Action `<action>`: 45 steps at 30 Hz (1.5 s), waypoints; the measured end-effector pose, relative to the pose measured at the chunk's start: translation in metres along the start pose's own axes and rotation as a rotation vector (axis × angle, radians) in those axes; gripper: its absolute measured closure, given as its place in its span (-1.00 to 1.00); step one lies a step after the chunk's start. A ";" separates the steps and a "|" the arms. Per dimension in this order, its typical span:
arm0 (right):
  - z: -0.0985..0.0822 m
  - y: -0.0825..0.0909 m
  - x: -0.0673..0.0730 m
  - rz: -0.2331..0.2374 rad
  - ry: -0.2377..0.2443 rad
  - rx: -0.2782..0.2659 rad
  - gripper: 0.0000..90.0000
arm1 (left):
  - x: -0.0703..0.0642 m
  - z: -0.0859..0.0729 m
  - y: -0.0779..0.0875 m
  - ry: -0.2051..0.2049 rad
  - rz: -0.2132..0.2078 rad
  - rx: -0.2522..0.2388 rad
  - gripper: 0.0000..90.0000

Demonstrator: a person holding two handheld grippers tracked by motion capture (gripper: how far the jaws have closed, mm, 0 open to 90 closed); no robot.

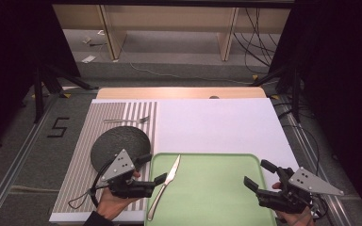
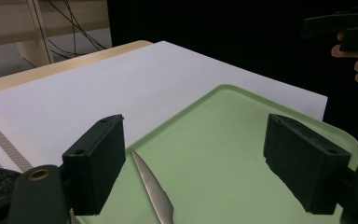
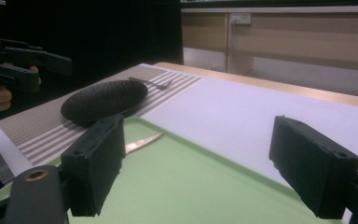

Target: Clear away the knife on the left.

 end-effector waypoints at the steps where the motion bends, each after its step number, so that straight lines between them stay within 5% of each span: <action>1: 0.000 0.000 0.000 0.000 0.000 0.000 -0.58 | 0.000 -0.001 0.003 -0.002 0.003 -0.007 -0.54; 13: 0.000 0.000 0.000 0.002 -0.001 -0.006 -0.58 | -0.003 -0.010 0.009 -0.036 0.012 0.004 -0.60; 25: 0.000 0.001 0.001 0.010 0.002 -0.007 -0.58 | -0.003 -0.018 0.020 -0.023 0.030 -0.040 -0.63; 45: 0.000 0.002 0.003 0.013 0.006 -0.005 -0.59 | -0.001 -0.024 0.024 -0.021 0.050 -0.042 -0.63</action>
Point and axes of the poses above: each handheld gripper's, and its own axes: y roughly backward along the jaws, z roughly out of its top, x roughly to its left, the point moved 2 cm from there along -y, roughly forward along the jaws, and after that the axes turned 12 degrees about -z, right-handed, at the moved point
